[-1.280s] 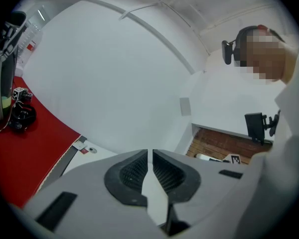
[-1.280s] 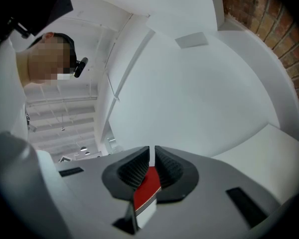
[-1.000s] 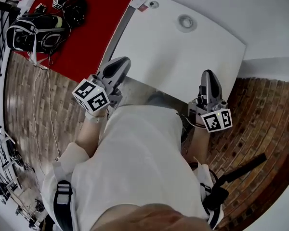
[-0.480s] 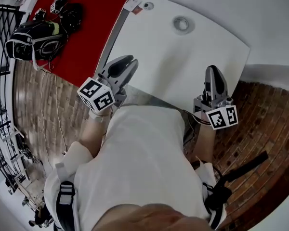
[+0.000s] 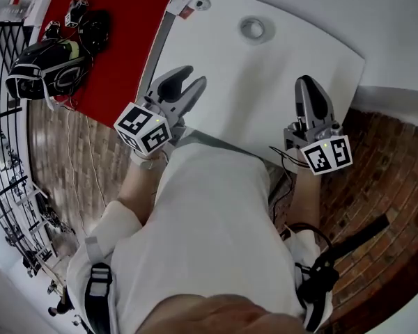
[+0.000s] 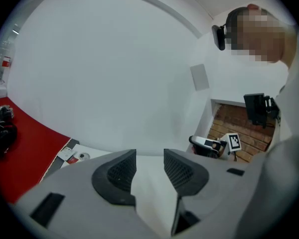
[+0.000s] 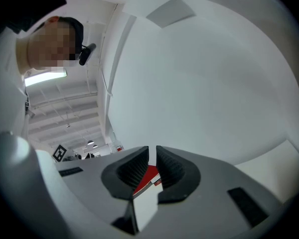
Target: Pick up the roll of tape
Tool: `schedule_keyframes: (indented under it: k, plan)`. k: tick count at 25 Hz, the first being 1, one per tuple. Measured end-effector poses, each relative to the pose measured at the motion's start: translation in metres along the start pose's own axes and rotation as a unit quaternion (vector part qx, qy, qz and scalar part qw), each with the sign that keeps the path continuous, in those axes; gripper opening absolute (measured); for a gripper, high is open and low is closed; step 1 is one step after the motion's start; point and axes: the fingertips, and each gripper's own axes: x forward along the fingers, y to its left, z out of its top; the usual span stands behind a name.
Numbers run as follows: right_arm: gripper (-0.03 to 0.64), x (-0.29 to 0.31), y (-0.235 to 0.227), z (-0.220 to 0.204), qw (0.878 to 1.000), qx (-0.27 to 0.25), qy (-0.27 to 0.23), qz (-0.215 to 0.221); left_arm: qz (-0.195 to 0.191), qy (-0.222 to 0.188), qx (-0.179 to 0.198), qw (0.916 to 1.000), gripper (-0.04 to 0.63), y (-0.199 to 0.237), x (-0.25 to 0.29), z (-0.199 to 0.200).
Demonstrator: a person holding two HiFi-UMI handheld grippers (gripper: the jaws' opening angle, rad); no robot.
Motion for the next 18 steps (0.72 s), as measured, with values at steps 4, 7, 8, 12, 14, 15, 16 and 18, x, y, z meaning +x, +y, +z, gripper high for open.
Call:
schedule_keyframes:
  k: [4,7,8,12,14,15,16,18]
  plan:
    - [0.028,0.02,-0.012,0.009,0.999,-0.029,0.017,-0.007,-0.005,0.006,0.009,0.9999,0.169,0.011,0.024,0.009]
    - [0.04,0.04,-0.018,0.01,0.998,-0.047,0.032,-0.016,-0.007,0.01,0.01,0.9999,0.175,0.027,0.042,0.016]
    - [0.062,0.048,-0.021,0.008,0.998,-0.051,0.036,-0.019,-0.007,0.012,0.009,0.9999,0.178,0.034,0.047,0.017]
    - [0.135,0.078,-0.039,-0.002,0.997,-0.047,0.054,-0.043,-0.009,0.033,0.012,0.9993,0.19,0.06,0.074,0.014]
    - [0.153,0.091,-0.051,-0.006,0.995,-0.042,0.058,-0.063,-0.014,0.042,0.004,0.999,0.193,0.073,0.091,0.012]
    - [0.161,0.098,-0.057,-0.009,0.995,-0.039,0.062,-0.073,-0.016,0.047,-0.002,0.9988,0.198,0.08,0.1,0.011]
    - [0.169,0.104,-0.063,-0.014,0.994,-0.037,0.068,-0.082,-0.017,0.052,-0.007,0.9985,0.201,0.087,0.108,0.009]
    - [0.184,0.115,-0.076,-0.024,0.991,-0.036,0.084,-0.098,-0.017,0.063,-0.012,0.9978,0.206,0.098,0.125,0.004]
